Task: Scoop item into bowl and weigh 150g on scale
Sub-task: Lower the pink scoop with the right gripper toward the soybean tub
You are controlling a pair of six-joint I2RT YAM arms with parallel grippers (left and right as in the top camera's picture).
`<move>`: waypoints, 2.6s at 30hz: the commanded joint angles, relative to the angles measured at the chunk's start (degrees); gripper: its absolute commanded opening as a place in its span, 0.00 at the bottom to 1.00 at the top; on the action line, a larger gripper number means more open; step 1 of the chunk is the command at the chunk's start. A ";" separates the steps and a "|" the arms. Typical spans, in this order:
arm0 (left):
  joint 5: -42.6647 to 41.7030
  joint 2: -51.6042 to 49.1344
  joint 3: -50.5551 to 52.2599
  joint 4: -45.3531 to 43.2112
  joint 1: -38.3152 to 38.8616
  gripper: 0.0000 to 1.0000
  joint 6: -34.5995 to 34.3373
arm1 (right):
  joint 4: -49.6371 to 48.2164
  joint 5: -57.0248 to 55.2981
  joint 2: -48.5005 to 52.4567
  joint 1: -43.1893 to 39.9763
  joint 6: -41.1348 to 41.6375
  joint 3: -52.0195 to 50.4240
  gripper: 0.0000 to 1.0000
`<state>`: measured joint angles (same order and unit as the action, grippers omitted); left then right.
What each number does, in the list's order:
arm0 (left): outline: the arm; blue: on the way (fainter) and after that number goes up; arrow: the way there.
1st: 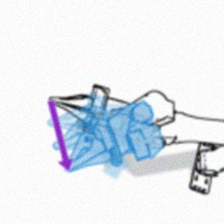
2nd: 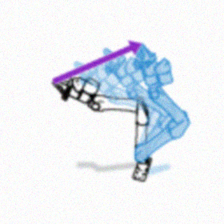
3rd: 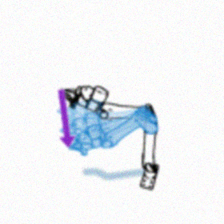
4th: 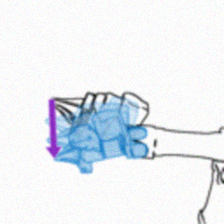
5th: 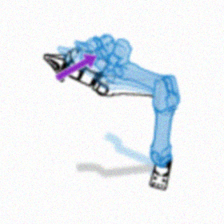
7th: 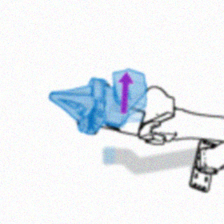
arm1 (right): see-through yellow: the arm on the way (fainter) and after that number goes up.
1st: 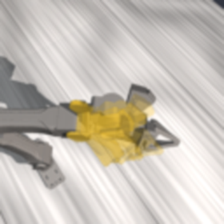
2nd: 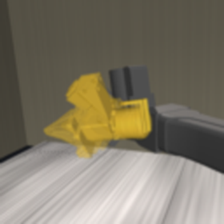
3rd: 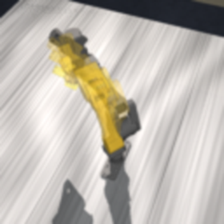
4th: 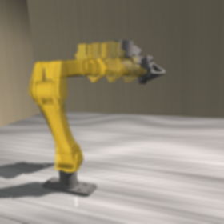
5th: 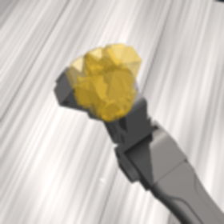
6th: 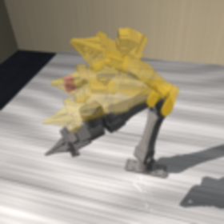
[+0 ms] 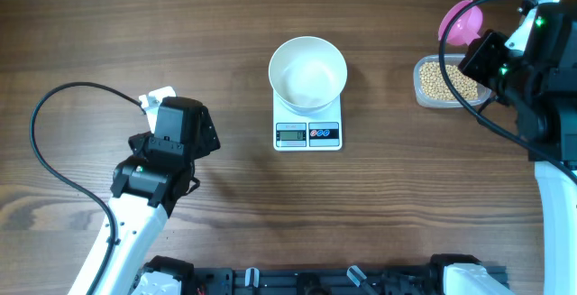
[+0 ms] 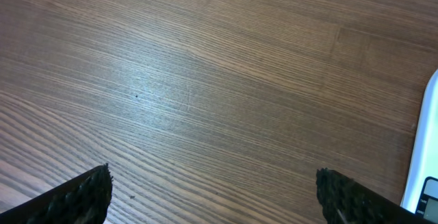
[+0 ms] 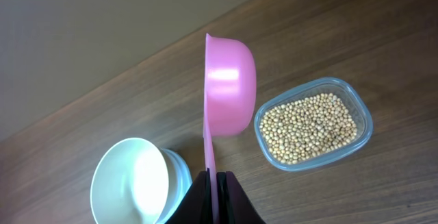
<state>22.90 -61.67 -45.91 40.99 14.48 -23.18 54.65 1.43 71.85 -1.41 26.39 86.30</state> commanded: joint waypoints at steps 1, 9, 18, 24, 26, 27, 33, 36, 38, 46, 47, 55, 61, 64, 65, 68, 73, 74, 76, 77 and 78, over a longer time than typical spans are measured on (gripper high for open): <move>1.18 -0.22 0.26 0.02 -0.42 1.00 0.26 | -2.12 -4.96 0.59 -0.17 0.55 0.96 0.04; 1.18 -0.22 0.26 0.02 -0.42 1.00 0.26 | -5.51 -8.50 0.59 -0.17 -2.89 0.96 0.04; 1.18 -0.22 0.26 0.02 -0.42 1.00 0.24 | -10.32 -8.50 1.75 -0.17 -3.19 0.96 0.04; 1.18 -0.22 0.26 0.02 -0.42 1.00 0.24 | -11.15 -8.48 2.21 -0.17 -5.35 0.96 0.04; 1.18 -0.22 0.26 0.02 -0.42 1.00 0.24 | -10.84 -8.48 2.21 -0.17 -5.40 0.96 0.04; 1.18 -0.22 0.26 0.02 -0.42 1.00 0.24 | -10.38 -8.48 2.19 -0.17 -5.42 0.96 0.04; 1.18 -0.22 0.26 0.02 -0.42 1.00 0.24 | -4.55 -8.48 2.19 -0.17 -5.20 0.96 0.04; 1.18 -0.22 0.26 0.02 -0.42 1.00 0.24 | -2.16 -8.26 2.19 -0.17 -4.28 0.96 0.04; 1.18 -0.22 0.26 0.02 -0.42 1.00 0.24 | 0.31 -7.85 2.19 -0.17 -3.48 0.96 0.04; 1.18 -0.22 0.26 0.02 -0.42 1.00 0.44 | 3.15 -6.95 6.36 -0.17 -12.92 0.24 0.04; 1.18 -0.22 0.26 0.02 -0.42 1.00 0.44 | 3.21 -6.95 6.60 -0.17 -12.90 0.24 0.04; 1.18 -0.22 0.26 0.02 -0.42 1.00 0.44 | 2.80 -6.95 4.79 -0.17 -12.94 0.28 0.04; 1.18 -0.22 0.26 0.02 -0.42 1.00 0.44 | 0.59 -6.97 4.81 -0.17 -17.57 0.26 0.04; 1.18 -0.22 0.26 0.02 -0.42 1.00 0.44 | -0.92 -6.95 4.81 -0.17 -21.79 0.26 0.04; 1.18 -0.22 0.26 0.02 -0.42 1.00 0.44 | -0.94 -6.95 4.81 -0.17 -22.82 0.26 0.04; 1.18 -0.22 0.26 0.02 -0.42 1.00 0.44 | 0.07 -6.95 4.81 -0.17 -23.30 0.26 0.04; 1.18 -0.22 0.26 0.02 -0.42 1.00 0.44 | 0.72 -6.97 4.81 -0.17 -23.37 0.26 0.04; 1.18 -0.22 0.26 0.02 -0.42 1.00 0.44 | 0.68 -6.97 4.81 -0.17 -23.41 0.26 0.04; 1.18 -0.22 0.26 0.00 -0.42 1.00 0.44 | 0.24 -6.99 4.87 -0.17 -23.91 0.26 0.04; 1.18 -0.22 0.26 0.02 -0.42 1.00 0.44 | 0.02 -6.97 4.98 -0.17 -24.90 0.26 0.04; 1.18 -0.22 0.26 0.02 -0.42 1.00 0.44 | -0.20 -6.99 5.07 -0.17 -25.62 0.26 0.04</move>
<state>22.90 -61.67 -45.91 40.99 14.48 -23.16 55.20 -5.80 77.71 -1.41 3.55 86.28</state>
